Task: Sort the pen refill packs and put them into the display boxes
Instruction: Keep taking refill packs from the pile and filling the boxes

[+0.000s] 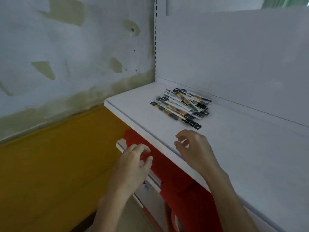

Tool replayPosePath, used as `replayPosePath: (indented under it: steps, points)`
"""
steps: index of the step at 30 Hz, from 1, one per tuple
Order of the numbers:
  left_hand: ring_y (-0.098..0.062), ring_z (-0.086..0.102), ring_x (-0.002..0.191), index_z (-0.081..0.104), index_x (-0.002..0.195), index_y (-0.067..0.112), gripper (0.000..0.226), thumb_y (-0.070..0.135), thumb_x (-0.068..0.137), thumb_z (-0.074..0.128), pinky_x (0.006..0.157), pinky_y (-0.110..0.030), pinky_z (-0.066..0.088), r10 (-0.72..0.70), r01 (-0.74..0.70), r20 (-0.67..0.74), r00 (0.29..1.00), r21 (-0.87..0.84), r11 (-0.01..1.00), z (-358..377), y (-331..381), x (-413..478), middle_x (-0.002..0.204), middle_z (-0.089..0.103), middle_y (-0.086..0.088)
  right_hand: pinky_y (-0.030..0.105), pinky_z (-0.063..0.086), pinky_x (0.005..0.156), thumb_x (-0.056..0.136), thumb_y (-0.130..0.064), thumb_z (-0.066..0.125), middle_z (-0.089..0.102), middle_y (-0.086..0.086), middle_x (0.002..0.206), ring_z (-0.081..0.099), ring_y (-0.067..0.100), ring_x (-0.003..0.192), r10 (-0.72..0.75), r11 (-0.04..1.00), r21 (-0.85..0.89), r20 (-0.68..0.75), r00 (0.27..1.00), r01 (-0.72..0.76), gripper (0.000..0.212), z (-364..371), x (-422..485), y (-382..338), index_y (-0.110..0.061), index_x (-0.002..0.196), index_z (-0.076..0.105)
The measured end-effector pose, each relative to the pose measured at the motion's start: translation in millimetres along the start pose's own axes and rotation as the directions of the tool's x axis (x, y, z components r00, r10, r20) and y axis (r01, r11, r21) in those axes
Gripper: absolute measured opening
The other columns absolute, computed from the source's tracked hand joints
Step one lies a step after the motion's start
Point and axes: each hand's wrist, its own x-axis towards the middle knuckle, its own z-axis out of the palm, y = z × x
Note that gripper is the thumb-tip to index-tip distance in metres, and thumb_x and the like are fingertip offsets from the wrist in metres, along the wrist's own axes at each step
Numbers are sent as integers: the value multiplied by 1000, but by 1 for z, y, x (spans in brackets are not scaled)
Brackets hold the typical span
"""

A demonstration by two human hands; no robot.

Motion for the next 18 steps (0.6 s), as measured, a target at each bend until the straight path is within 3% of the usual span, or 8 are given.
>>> replayPosePath:
  steps: [6, 9, 13, 18]
  points:
    - [2, 52, 90, 60, 102, 28, 14, 24, 88, 59, 71, -10, 37, 7, -8, -11, 1000, -85, 996, 0, -29, 69, 96, 55, 18, 27, 48, 77, 89, -24, 58, 59, -11, 95, 57, 7, 84, 72, 997, -21, -19, 997, -72, 18, 5, 63, 2, -21, 107, 62]
    - [1, 54, 89, 62, 103, 26, 17, 23, 86, 62, 71, -10, 40, 33, -28, 31, 999, -148, 989, 10, -40, 104, 101, 59, 15, 31, 50, 79, 87, -23, 60, 61, -9, 93, 59, 9, 84, 121, 992, -33, -83, 989, -124, 14, 4, 86, 6, -21, 101, 64]
    - [1, 51, 89, 61, 107, 26, 18, 30, 89, 57, 72, -11, 39, 153, -131, 111, 982, -187, 974, 32, -51, 163, 100, 58, 14, 34, 51, 75, 85, -22, 61, 63, -7, 87, 60, 13, 81, 215, 966, -113, -148, 965, -232, 3, 7, 105, 16, -22, 88, 63]
    - [-15, 49, 99, 62, 111, 18, 22, 21, 90, 57, 84, -25, 36, 358, -341, 112, 927, -146, 929, 55, -60, 244, 106, 61, 3, 37, 51, 77, 83, -15, 65, 64, -3, 91, 59, 16, 81, 329, 922, -115, -268, 905, -369, 10, 15, 120, 16, -17, 93, 66]
